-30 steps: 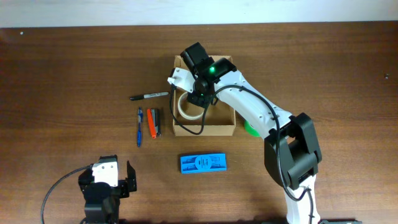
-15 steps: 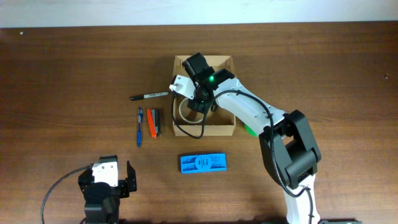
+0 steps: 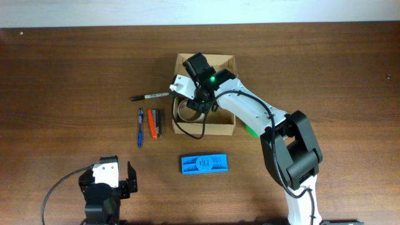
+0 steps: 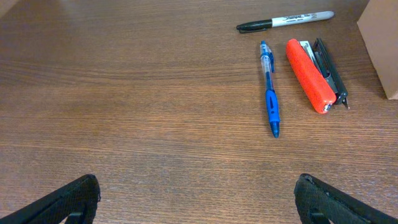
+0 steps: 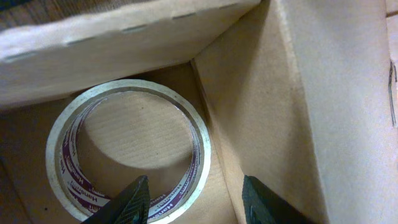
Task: Pack container
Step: 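Carry the white tape roll into the box and lower it, then release the white tape and move the right gripper to the green tape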
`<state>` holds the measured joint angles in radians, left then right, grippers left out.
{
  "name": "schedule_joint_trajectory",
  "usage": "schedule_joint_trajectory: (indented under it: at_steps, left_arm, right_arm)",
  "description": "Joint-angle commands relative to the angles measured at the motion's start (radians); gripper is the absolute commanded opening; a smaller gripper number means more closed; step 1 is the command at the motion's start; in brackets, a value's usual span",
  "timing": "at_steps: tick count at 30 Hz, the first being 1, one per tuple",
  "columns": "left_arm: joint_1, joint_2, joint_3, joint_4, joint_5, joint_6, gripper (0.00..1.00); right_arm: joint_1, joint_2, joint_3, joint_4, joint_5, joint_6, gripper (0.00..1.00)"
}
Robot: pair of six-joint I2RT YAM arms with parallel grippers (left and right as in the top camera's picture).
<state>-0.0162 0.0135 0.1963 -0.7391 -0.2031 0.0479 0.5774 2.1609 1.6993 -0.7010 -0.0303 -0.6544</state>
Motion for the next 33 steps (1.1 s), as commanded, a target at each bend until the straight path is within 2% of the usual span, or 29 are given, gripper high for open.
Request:
schedule_joint_trajectory:
  at_steps: [1, 9, 13, 15, 17, 19, 22, 28, 31, 33]
  left_arm:
    - [0.006, -0.008, -0.007, 0.002, -0.011, -0.010, 1.00]
    - [0.006, -0.008, -0.007, 0.002, -0.011, -0.010, 1.00]
    - [0.006, -0.008, -0.007, 0.002, -0.011, -0.010, 1.00]
    - [0.006, -0.008, -0.007, 0.002, -0.011, -0.010, 0.99]
    - [0.006, -0.008, -0.007, 0.002, -0.011, -0.010, 1.00]
    - [0.006, -0.008, -0.007, 0.002, -0.011, -0.010, 1.00]
    - [0.006, -0.008, -0.007, 0.002, -0.011, -0.010, 1.00]
    - [0.006, -0.008, -0.007, 0.002, -0.011, -0.010, 1.00]
    - [0.006, -0.008, -0.007, 0.002, -0.011, -0.010, 0.99]
    - [0.006, -0.008, -0.007, 0.002, -0.011, -0.010, 0.99]
  right_arm:
    - [-0.003, -0.025, 0.014, 0.000, -0.010, 0.008, 0.50]
    - [0.002, -0.192, 0.107, -0.130, -0.015, 0.010, 0.50]
    - [0.006, -0.322, 0.128, -0.181, -0.009, 0.100, 0.54]
    - [-0.001, -0.389, 0.128, -0.197, 0.059, 0.217, 0.55]
    - [-0.018, -0.441, 0.128, -0.234, 0.206, 0.373, 0.57]
    - [-0.052, -0.481, 0.128, -0.310, 0.389, 0.594, 0.61]
    - [-0.124, -0.507, 0.128, -0.454, 0.434, 0.830, 0.63]
    - [-0.249, -0.503, 0.088, -0.603, 0.354, 0.976, 0.64]
    - [-0.306, -0.503, 0.016, -0.617, 0.322, 1.040, 0.73]
    - [-0.345, -0.503, -0.058, -0.591, 0.240, 1.054, 0.75]
